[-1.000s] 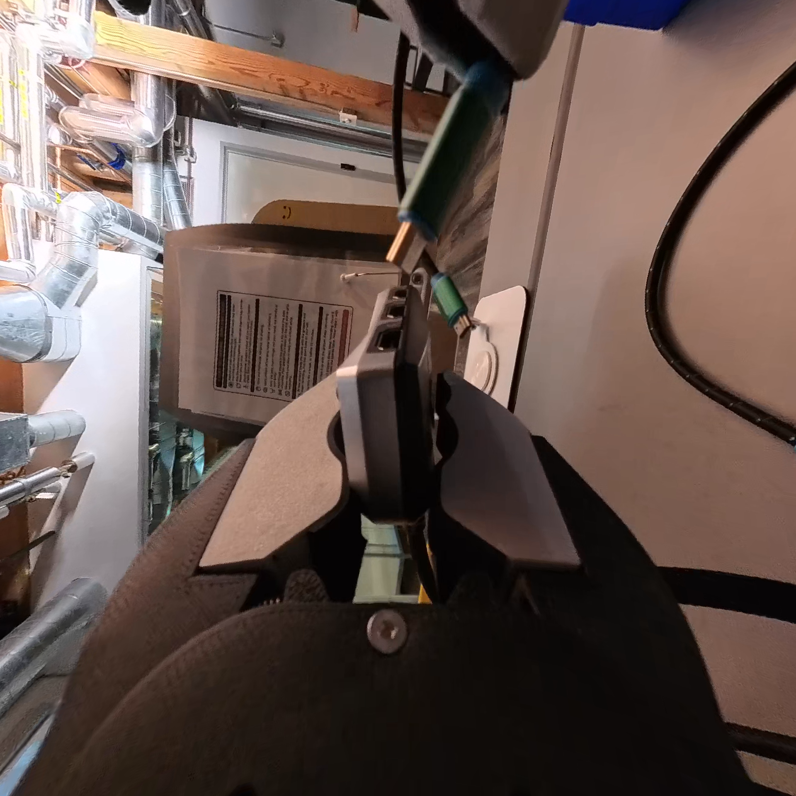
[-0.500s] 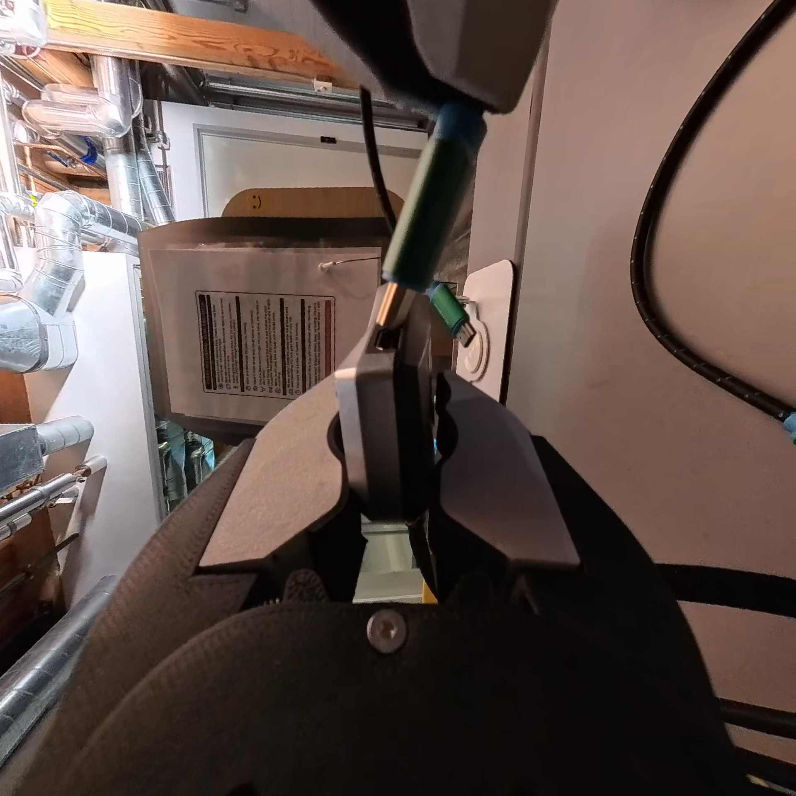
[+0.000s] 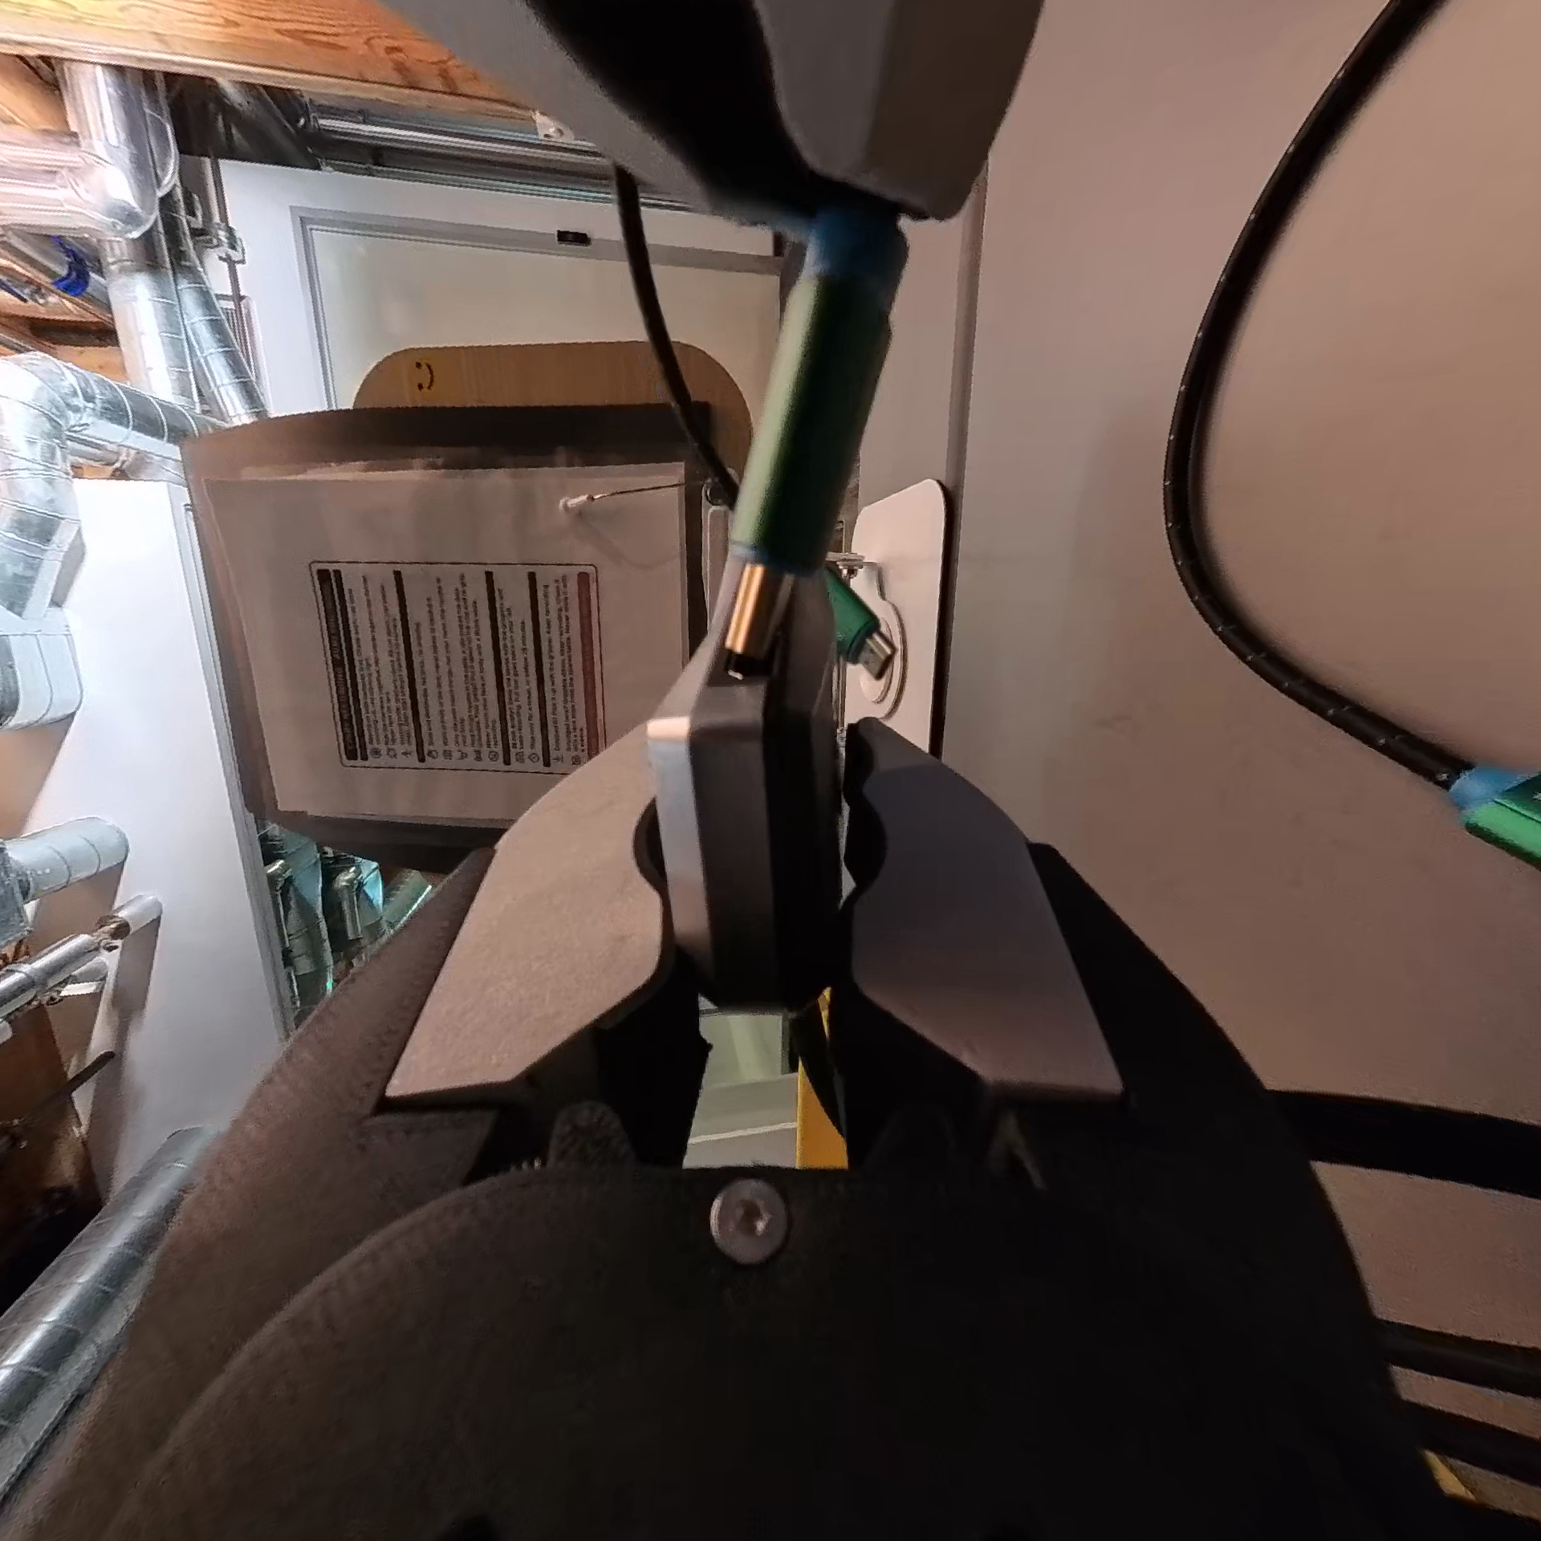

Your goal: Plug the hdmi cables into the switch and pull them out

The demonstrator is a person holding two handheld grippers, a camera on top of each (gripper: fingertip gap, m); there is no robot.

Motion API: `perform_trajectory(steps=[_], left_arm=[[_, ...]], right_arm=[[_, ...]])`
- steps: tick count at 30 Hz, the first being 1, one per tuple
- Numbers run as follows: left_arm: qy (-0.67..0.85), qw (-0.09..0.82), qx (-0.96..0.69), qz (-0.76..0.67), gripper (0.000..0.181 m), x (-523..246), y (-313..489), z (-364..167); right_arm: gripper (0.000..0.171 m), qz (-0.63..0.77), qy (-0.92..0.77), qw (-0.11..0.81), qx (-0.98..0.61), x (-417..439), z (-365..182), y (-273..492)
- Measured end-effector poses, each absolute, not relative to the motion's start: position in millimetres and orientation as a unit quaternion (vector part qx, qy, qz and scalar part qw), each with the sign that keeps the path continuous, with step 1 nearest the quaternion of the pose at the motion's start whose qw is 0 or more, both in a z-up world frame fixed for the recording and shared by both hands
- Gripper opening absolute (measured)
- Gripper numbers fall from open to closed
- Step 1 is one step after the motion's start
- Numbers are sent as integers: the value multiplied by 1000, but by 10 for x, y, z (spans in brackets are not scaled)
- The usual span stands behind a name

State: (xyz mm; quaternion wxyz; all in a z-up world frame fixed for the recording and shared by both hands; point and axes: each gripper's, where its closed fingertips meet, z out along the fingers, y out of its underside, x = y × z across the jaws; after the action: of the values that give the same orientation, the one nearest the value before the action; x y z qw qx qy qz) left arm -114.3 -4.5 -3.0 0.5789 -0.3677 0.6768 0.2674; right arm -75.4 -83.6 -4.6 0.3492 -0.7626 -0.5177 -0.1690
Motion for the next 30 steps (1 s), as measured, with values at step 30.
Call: perform_trajectory(steps=[30], left_arm=[[730,407,-540,99,37,-1082,-527,-1413]], right_arm=[[7,4,-335,482,-810,88,4,-948]])
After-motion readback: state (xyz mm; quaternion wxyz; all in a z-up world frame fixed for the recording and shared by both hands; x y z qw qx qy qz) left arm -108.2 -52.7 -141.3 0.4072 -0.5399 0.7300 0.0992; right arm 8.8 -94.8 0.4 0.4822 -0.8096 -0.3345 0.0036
